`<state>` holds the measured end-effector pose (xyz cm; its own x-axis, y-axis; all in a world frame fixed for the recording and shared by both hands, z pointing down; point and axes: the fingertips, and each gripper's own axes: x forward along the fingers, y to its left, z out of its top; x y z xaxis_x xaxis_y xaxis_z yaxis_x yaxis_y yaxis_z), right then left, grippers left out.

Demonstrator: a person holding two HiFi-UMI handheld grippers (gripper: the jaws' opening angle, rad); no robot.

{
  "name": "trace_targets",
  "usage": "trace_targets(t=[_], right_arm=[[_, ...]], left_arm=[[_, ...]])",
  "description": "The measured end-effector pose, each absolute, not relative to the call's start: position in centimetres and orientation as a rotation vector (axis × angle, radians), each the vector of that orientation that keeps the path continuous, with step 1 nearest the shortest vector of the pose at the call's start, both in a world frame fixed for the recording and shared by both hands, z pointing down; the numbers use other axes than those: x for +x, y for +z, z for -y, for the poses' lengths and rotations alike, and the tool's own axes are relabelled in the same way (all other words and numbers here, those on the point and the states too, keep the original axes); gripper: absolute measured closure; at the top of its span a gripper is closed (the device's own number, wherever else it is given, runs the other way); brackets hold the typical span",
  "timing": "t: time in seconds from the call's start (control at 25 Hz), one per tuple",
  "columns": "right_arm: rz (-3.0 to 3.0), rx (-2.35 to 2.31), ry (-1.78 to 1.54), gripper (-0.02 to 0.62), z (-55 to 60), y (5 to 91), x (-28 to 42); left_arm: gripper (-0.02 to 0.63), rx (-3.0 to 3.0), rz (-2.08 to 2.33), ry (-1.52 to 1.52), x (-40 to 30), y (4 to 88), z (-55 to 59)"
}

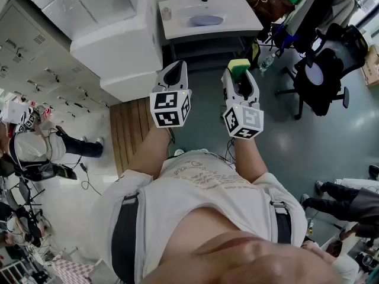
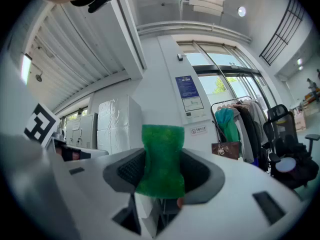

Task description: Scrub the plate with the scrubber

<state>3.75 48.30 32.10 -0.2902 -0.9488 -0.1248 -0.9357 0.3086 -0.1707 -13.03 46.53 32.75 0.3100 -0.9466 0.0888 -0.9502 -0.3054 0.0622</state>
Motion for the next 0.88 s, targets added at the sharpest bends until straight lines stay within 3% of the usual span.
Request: trace_targets(t=[0.88], right_arm=[[-2.424,-1.628,-0.154,0.370,-45.5,34.1,8.6]], left_arm=[[0.586,2.400,1.785,0.080,-7.6,35.4,-43.8]])
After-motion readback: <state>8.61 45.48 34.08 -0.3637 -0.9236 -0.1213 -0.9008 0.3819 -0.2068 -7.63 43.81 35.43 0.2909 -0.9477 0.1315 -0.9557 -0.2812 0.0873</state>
